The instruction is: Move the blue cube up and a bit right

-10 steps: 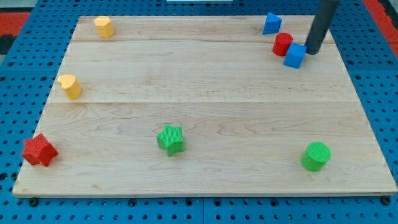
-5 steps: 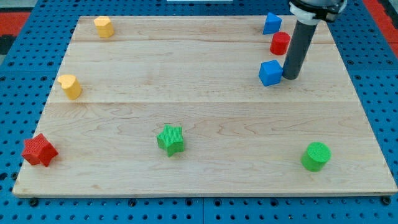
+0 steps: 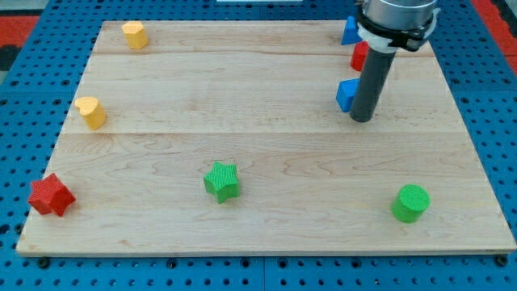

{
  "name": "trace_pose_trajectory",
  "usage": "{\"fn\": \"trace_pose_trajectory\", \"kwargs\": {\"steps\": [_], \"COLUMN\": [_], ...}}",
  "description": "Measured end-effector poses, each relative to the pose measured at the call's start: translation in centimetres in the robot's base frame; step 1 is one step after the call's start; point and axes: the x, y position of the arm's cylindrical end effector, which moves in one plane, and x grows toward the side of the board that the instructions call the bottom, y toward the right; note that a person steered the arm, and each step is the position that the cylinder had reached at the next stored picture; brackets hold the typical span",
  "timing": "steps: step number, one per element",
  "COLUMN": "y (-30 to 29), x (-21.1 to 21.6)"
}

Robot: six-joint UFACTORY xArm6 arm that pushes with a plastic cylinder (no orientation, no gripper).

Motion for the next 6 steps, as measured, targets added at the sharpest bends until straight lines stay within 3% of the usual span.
{"fn": "trace_pose_trajectory", "kwargs": {"steps": [2,4,6], "y": [-4.6,-4.2,-3.1], "x": [-0.9,-0.9,-4.1]}}
